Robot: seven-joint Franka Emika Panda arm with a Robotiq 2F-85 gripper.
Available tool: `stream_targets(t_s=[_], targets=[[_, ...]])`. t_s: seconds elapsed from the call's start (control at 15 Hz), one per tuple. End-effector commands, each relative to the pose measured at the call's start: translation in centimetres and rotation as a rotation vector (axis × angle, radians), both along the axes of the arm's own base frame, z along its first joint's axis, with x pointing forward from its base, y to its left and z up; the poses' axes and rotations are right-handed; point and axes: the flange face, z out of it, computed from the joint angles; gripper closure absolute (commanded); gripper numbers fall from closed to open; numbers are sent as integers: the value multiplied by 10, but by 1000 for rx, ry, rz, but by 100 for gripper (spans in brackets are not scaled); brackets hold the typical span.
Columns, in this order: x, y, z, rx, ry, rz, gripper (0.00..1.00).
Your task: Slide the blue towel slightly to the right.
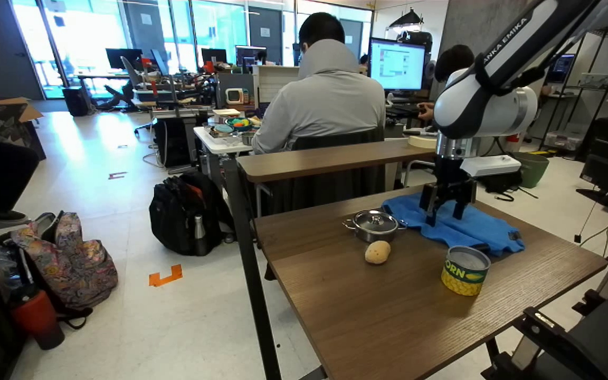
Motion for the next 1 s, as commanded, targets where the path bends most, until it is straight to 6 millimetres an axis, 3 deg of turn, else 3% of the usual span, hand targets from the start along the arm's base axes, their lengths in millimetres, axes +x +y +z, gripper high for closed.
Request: stream_targets(t_s=[0.0,0.33,0.73,0.93], targets=[[5,-27,-11,10,-5,-41,0],[-7,-54,-17,-11,-3,-72,0],[-35,-66,-44,-38,50,-74,0],[-47,-70,-44,-44,50,-74,0]])
